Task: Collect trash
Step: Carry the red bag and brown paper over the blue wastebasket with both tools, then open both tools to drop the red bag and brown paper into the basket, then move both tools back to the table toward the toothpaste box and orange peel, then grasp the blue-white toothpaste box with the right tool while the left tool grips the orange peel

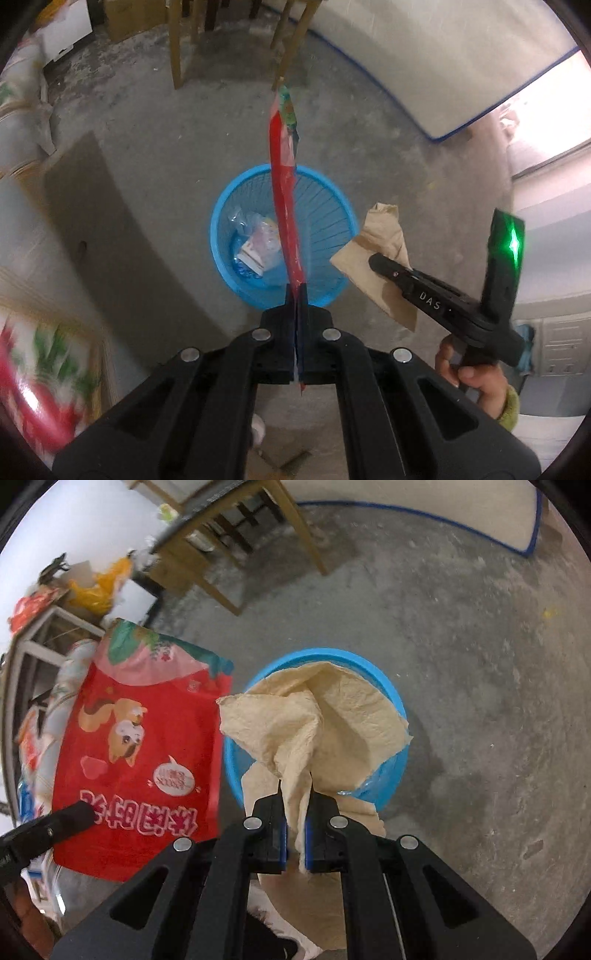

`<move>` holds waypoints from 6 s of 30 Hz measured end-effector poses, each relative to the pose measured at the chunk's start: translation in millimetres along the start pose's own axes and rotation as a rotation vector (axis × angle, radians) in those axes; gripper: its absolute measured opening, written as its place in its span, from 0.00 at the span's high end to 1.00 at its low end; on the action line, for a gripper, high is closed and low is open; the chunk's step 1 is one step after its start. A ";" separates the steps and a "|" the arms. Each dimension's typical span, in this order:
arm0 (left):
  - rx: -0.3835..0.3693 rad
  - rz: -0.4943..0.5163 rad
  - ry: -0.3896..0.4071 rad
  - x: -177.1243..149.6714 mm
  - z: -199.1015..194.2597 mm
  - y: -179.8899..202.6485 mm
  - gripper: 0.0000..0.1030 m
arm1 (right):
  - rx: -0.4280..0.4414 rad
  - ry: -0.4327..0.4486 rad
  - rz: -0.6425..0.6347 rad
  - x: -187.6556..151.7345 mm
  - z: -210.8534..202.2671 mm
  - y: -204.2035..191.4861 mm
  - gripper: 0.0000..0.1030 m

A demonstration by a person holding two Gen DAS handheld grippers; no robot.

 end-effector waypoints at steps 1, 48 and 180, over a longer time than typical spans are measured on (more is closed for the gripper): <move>0.013 -0.003 -0.008 4.0 6.8 -2.0 1.00 | -0.010 -0.006 0.008 6.8 11.8 1.9 0.93; 0.324 -0.196 0.542 -284.6 -255.2 -99.1 0.24 | 0.218 0.049 -0.398 -118.0 -123.8 -171.3 0.34; 0.358 -0.325 0.376 -332.1 -220.6 -143.8 0.99 | 0.094 -0.109 -0.931 -308.2 -89.8 -294.7 0.68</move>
Point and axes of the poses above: each gripper's, at about its wrist camera, not at the fingertips, and z roughly the way its jaws point, y to its right, x to its top, the point moved 8 cm from there along z, roughly the way its jaws point, and after that the axes turned 11 degrees about z, right-handed, at the moved point
